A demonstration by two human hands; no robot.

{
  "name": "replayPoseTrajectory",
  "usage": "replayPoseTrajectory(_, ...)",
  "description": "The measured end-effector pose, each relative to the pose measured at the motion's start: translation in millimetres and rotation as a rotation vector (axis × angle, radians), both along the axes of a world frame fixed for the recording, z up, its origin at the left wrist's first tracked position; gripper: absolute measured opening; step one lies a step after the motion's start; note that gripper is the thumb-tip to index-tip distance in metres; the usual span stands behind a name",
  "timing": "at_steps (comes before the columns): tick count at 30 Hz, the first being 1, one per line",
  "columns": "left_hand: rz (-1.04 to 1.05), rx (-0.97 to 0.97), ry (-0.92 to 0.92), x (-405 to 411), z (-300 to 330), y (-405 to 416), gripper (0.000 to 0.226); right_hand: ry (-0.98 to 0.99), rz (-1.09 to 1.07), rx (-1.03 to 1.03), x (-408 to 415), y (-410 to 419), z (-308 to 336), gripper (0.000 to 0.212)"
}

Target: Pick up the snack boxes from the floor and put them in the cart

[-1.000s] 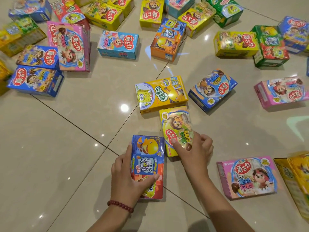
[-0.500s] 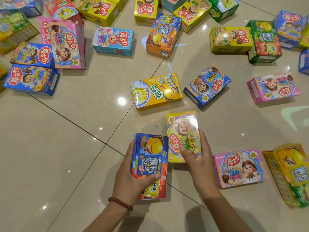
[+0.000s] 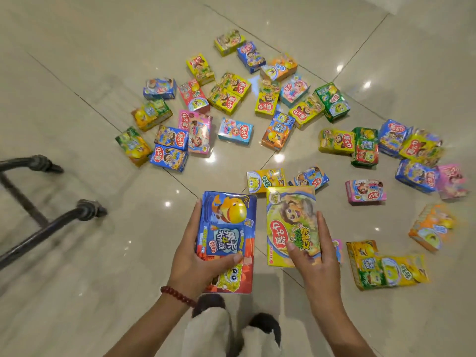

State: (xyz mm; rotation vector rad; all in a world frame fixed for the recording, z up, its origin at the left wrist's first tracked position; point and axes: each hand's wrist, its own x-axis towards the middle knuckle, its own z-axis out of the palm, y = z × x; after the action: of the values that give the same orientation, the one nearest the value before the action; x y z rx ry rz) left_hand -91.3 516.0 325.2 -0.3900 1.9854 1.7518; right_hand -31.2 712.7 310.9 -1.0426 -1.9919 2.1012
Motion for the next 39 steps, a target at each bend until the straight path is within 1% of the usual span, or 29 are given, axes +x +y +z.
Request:
replayPoseTrajectory(3,0.065,-0.002,0.08,-3.4,87.4,-18.8,0.106,0.035,0.031,-0.007,-9.3,-12.7,88.7,0.071)
replayPoseTrajectory(6,0.123,0.012,0.178,-7.2,165.6,-36.5,0.113,0.076,0.062,-0.029,-18.5,-21.0,172.0,0.072)
replayPoseTrajectory(8,0.187,0.008,0.237,-6.2,213.2,-47.4,0.109,0.118,0.108,-0.041,-22.4,-27.6,219.1,0.073)
replayPoseTrajectory(14,0.332,0.027,0.381,9.0,336.7,-79.3,0.117,0.294,0.243,-0.09,-30.1,-55.9,328.2,0.075)
replayPoseTrajectory(18,0.471,0.03,0.444,25.8,402.5,-112.6,0.107,0.41,0.34,-0.124,-40.1,-86.1,396.8,0.073)
replayPoseTrajectory(20,0.549,0.024,0.485,34.9,433.1,-132.4,0.102,0.462,0.412,-0.15,-47.3,-107.4,420.8,0.073)
replayPoseTrajectory(22,0.622,-0.004,0.53,44.3,458.5,-156.0,0.098,0.505,0.476,-0.191,-53.4,-132.1,443.9,0.079)
replayPoseTrajectory(24,0.687,-0.051,0.576,55.1,480.8,-183.7,0.099,0.537,0.548,-0.209,-57.8,-161.6,464.6,0.081)
replayPoseTrajectory(29,0.813,-0.105,0.668,87.1,525.3,-257.7,0.101,0.57,0.697,-0.269,-60.7,-248.6,504.8,0.072)
replayPoseTrajectory(32,0.885,-0.16,0.697,112.0,534.1,-313.5,0.108,0.574,0.785,-0.299,-58.1,-310.0,520.4,0.07)
replayPoseTrajectory(35,0.941,-0.235,0.669,138.8,539.4,-374.3,0.12,0.581,0.871,-0.314,-52.6,-375.5,529.5,0.069)
replayPoseTrajectory(39,1.009,-0.221,0.678,168.0,538.2,-461.9,0.108,0.574,0.942,-0.304,-38.2,-471.7,531.5,0.07)
